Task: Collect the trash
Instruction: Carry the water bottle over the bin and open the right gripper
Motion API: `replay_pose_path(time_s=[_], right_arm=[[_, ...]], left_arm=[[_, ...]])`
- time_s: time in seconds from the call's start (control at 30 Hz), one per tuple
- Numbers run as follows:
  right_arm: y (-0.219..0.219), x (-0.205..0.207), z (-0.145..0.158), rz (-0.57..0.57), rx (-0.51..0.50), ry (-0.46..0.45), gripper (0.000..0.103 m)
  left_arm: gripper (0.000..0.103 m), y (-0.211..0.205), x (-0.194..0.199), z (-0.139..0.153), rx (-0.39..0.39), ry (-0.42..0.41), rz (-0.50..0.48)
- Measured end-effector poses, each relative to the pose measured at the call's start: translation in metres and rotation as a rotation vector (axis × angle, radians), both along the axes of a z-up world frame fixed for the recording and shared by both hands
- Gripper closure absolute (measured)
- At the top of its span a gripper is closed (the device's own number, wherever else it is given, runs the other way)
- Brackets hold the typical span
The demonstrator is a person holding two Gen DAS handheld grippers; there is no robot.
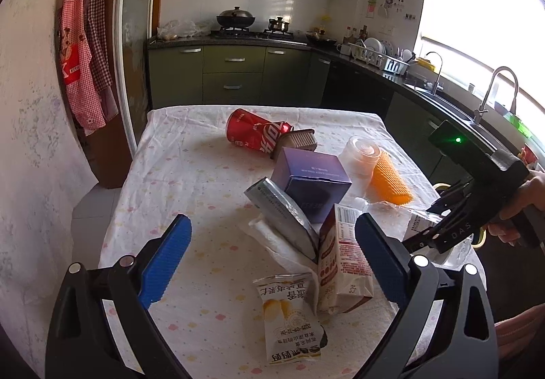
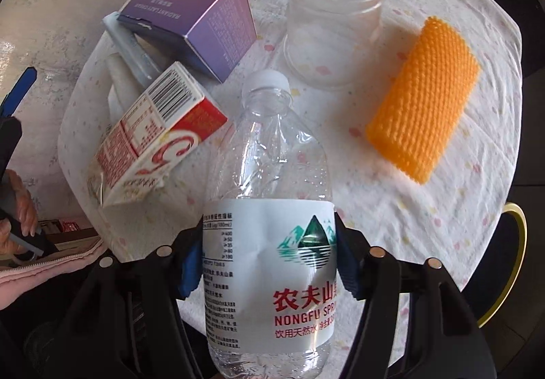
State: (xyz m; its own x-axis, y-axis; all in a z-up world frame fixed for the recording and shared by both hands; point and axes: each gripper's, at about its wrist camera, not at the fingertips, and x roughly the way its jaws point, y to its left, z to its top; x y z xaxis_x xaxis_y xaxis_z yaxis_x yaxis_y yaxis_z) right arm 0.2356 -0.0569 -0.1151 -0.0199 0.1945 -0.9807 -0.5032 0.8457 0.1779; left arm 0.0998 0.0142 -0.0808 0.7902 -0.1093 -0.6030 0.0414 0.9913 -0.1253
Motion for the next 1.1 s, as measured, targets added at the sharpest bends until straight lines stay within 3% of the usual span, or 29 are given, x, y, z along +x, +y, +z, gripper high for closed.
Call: replay_pose_path(time_s=[0.2, 0.47, 0.73, 0.93, 1.1], right_arm=[[-0.011, -0.018, 0.005, -0.011, 0.023, -0.025, 0.043], [-0.056, -0.039, 0.036, -0.067, 0.076, -0.085, 0.043], [-0.171, -0.038, 0.063, -0.283, 0.068, -0.151, 0.042], [-0.257, -0.033, 0.036, -0.463, -0.008, -0.115, 0.042], [-0.311, -0.018, -0.01, -0.558, -0.073, -0.027, 0.042]], left_arm=[[0.008, -0.015, -0.009, 0.007, 0.021, -0.021, -0.022], [0.007, -0.035, -0.016, 0.014, 0.044, -0.035, -0.055], [0.007, -0.054, -0.015, 0.014, 0.058, -0.034, -0.095], [0.007, -0.076, -0.009, 0.01, 0.071, -0.017, -0.136], [0.007, -0.09, -0.003, 0.006, 0.086, 0.0, -0.159]])
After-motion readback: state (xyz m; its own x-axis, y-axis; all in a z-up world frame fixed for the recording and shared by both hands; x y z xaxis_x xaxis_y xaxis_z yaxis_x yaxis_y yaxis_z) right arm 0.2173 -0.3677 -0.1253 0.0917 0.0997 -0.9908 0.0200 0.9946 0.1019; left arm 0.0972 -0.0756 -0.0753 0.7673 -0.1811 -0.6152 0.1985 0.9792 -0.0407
